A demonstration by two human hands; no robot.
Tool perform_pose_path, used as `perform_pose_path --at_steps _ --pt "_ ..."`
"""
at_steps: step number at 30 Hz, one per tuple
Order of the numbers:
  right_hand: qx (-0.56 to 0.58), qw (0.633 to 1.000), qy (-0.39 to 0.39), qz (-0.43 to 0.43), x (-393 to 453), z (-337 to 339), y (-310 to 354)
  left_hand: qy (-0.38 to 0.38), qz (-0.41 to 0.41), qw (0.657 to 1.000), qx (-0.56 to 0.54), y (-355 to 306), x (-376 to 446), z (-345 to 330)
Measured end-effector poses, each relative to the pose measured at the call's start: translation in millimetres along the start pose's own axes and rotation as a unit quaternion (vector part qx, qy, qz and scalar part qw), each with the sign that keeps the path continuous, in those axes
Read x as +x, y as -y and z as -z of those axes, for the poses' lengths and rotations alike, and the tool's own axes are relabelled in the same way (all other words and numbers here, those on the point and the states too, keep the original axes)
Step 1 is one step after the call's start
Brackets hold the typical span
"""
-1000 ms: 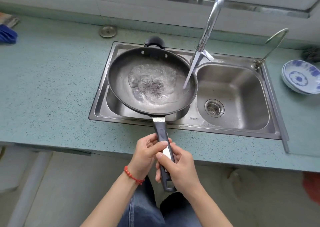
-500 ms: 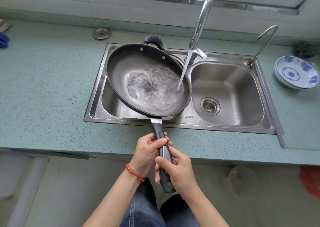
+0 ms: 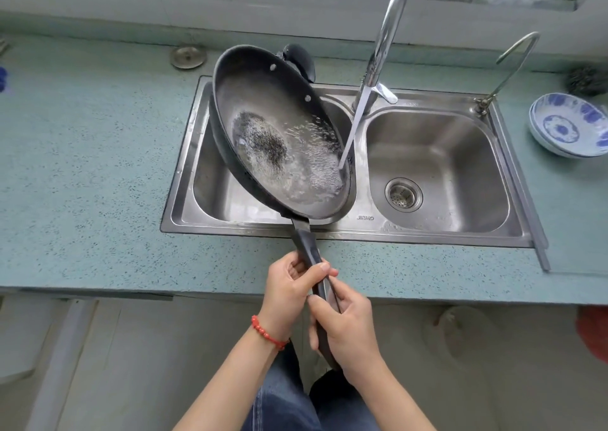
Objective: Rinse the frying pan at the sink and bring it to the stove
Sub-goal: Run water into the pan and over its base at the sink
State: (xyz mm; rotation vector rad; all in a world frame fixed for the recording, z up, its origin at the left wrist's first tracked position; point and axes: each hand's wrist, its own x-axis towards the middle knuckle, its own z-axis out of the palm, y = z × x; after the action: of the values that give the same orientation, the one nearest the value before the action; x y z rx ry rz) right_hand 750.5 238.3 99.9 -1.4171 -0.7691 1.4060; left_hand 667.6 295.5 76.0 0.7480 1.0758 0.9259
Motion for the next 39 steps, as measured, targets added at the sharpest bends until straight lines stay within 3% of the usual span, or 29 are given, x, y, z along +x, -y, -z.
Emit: perform_pose_path --at_steps 6,10,18,25,31,39 --pt "0.044 0.999 0.013 -0.010 3 -2 -5 0.022 0.107 0.971 -0.212 -3 2 -1" --pt "0.052 0.998 0.038 0.002 4 0 0 0.043 0.129 0.943 -0.304 -9 5 -1" --pt "0.029 0.998 0.048 -0.002 8 7 3 0.047 0.100 0.962 -0.251 -23 9 -5" --pt "-0.032 0.997 0.073 -0.022 7 17 6 -0.005 0.043 0.987 -0.154 -20 6 -4" --pt "-0.051 0.998 0.013 -0.023 4 14 4 -0.056 -0.047 0.997 -0.004 -19 4 -5" --pt "0.024 1.000 0.004 -0.012 0 0 7 -0.048 -0.041 0.997 -0.037 -23 3 1"
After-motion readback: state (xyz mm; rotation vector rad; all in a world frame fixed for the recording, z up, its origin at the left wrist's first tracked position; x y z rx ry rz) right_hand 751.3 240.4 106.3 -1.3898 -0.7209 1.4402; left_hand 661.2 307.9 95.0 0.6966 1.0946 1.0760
